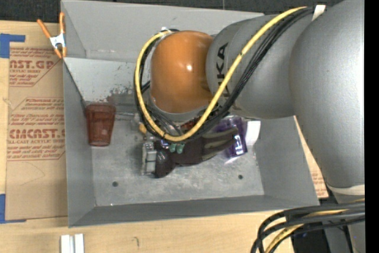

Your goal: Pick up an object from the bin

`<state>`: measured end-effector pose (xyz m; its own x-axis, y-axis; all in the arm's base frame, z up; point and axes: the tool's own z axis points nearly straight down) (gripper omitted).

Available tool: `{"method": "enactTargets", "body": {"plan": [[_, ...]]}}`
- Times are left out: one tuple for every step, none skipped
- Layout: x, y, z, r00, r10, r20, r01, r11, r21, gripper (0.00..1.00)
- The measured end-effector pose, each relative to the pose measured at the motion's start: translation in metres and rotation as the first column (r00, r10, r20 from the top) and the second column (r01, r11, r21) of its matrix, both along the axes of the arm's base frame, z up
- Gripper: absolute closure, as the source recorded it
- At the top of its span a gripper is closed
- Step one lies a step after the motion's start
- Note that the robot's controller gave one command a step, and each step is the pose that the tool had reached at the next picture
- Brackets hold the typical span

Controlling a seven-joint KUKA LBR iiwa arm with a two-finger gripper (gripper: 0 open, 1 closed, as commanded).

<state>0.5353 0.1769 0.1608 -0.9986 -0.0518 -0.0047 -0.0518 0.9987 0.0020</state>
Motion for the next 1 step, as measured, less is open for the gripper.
{"method": "enactTargets", "body": {"plan": [[-0.0007,-0.0253,-0.0350,0.999,0.049,-0.005,-0.049,0.999,-0.002,0.00]]}}
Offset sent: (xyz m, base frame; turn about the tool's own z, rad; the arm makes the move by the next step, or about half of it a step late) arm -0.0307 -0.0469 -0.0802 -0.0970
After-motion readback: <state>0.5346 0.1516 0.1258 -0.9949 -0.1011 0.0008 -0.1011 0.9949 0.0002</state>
